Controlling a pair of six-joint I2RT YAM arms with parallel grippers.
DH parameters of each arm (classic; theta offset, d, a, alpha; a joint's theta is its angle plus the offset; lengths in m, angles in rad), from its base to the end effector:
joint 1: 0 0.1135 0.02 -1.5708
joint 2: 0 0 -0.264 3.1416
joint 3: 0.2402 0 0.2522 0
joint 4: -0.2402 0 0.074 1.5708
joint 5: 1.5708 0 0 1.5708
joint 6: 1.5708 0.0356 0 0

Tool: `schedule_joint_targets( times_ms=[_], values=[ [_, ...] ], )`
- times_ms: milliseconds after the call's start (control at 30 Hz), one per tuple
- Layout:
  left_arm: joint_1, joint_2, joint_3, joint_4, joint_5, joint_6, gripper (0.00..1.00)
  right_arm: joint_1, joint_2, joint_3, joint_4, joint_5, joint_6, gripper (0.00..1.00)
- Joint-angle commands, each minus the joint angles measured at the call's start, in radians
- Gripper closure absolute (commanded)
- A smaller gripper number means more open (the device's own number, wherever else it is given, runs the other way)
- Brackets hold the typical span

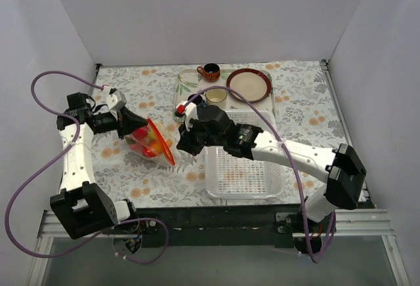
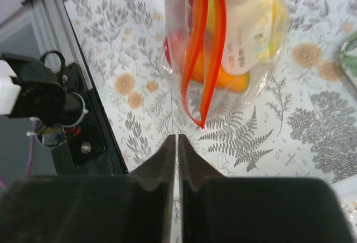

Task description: Open the zip-top bag and remove the fake food

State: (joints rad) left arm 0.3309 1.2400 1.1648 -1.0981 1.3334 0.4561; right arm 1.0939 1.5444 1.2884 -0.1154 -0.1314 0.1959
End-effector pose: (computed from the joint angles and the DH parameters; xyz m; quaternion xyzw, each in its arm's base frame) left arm 0.2145 0.0371 0.3287 0.1701 0.7612 -0.5004 0.3757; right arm 0.1643 0.3282 0.3338 -0.3909 0.7260 0.3818 0.4175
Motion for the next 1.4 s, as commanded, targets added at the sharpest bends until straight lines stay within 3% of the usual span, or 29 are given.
schedule_joint_targets(
  times_ms=[0,333,600,733,900,933,967,1000,1067,1100,1133,1167,1233,1367],
  values=[
    [0.003,0.047,-0.014,-0.288,-0.055,0.286,0.99,0.006,0.04,-0.066,0.085,-0.017,0.099,0.96],
    [-0.006,0.018,-0.06,-0.287,-0.033,0.25,0.89,0.029,0.134,-0.049,0.161,0.053,0.14,0.99],
    [-0.009,0.032,0.226,-0.289,0.078,0.033,0.82,0.027,0.145,0.012,0.169,0.243,0.106,0.99],
    [-0.018,0.013,0.269,-0.287,0.115,-0.008,0.78,0.024,0.129,0.032,0.218,0.317,0.114,0.99],
    [-0.026,-0.016,0.256,-0.244,0.107,-0.058,0.7,0.024,0.135,0.051,0.241,0.294,0.131,0.98],
    [-0.026,-0.023,0.245,-0.189,0.093,-0.121,0.68,0.024,0.141,0.069,0.226,0.289,0.131,0.98],
    [-0.024,-0.039,0.23,0.007,0.073,-0.21,0.65,0.024,0.148,0.071,0.217,0.286,0.132,0.98],
    [-0.024,-0.05,0.199,0.147,-0.013,-0.448,0.62,0.024,0.148,0.068,0.211,0.28,0.132,0.98],
    [-0.024,-0.062,0.084,0.479,-0.129,-0.589,0.55,0.024,0.138,0.033,0.22,0.262,0.137,0.98],
    [-0.023,-0.053,0.056,0.527,-0.178,-0.593,0.33,0.024,0.122,0.013,0.229,0.251,0.14,0.96],
    [-0.024,-0.034,0.03,0.54,-0.262,-0.52,0.18,0.024,0.111,-0.004,0.24,0.236,0.14,0.88],
    [-0.026,-0.013,0.035,0.515,-0.305,-0.484,0.11,0.024,0.1,-0.047,0.259,0.23,0.142,0.84],
    [-0.024,0.077,0.084,0.433,-0.435,-0.415,0.04,0.027,0.062,-0.084,0.275,0.217,0.137,0.75],
    [0.037,0.18,0.173,0.215,-0.482,-0.361,0.02,0.026,0.025,-0.139,0.303,0.219,0.12,0.7]
  ],
)
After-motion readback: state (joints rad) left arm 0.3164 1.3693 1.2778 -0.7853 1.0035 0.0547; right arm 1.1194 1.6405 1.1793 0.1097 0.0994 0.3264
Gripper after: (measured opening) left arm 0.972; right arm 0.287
